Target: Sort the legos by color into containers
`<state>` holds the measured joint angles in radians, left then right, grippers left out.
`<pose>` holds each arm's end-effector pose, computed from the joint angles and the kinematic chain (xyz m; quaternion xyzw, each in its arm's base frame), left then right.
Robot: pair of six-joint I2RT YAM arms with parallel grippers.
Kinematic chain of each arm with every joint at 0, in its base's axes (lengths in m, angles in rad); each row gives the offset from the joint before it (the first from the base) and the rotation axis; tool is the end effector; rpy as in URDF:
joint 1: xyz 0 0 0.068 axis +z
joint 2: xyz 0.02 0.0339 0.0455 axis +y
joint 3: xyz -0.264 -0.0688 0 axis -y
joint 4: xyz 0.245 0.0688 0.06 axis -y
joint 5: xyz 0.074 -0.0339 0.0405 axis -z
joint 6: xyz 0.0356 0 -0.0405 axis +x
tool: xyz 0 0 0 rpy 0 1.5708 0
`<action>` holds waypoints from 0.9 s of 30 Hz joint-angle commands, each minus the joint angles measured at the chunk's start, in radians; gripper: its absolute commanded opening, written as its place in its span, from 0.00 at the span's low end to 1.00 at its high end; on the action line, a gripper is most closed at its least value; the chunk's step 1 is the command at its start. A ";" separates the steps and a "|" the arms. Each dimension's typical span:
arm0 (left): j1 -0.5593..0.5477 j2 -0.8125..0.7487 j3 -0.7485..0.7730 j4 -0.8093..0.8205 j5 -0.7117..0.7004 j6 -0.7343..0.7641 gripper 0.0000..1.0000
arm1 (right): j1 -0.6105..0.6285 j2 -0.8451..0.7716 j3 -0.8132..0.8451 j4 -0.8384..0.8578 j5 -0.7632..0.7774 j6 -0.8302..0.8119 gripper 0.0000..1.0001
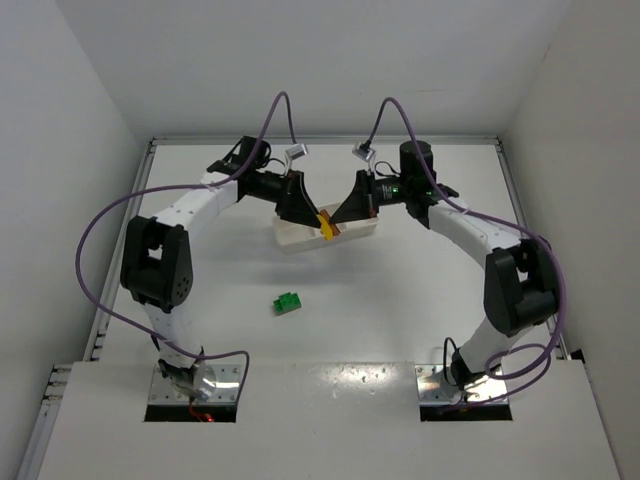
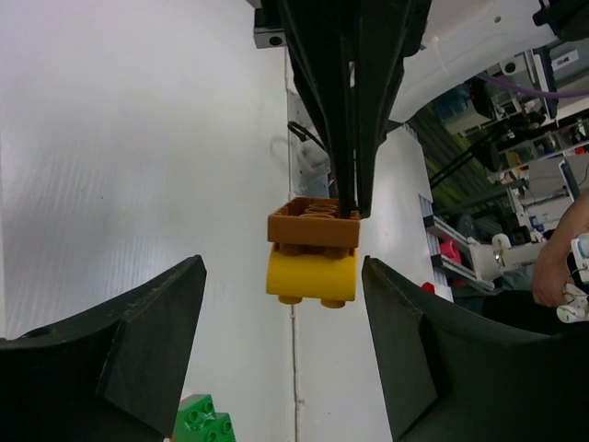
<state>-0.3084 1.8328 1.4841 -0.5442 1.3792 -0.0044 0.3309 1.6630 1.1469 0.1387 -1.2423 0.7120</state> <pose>0.3608 -0.1516 0.2783 0.3193 0.6872 -0.6327 0.1599 0.3356 0.1509 0.2762 -0.1937 0.7224 0.6450 0.1564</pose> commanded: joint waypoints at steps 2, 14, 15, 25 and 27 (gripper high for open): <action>-0.023 0.003 0.041 0.013 0.069 0.023 0.72 | 0.007 0.007 0.042 0.053 -0.029 0.006 0.00; -0.041 -0.007 -0.007 0.013 0.113 0.014 0.15 | -0.024 0.017 0.051 0.071 0.000 0.006 0.00; -0.041 -0.016 -0.016 0.013 0.113 0.014 0.13 | -0.033 0.017 0.051 0.071 0.000 0.006 0.00; -0.014 -0.090 -0.156 0.013 0.072 0.052 0.07 | -0.127 -0.018 0.041 0.062 0.000 0.006 0.00; -0.005 -0.090 -0.156 0.013 0.063 0.052 0.07 | -0.127 -0.028 0.028 0.053 0.000 -0.011 0.00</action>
<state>-0.3286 1.8149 1.3243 -0.5476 1.4174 0.0147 0.2066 1.6855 1.1519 0.1558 -1.2358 0.7162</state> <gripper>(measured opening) 0.421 0.002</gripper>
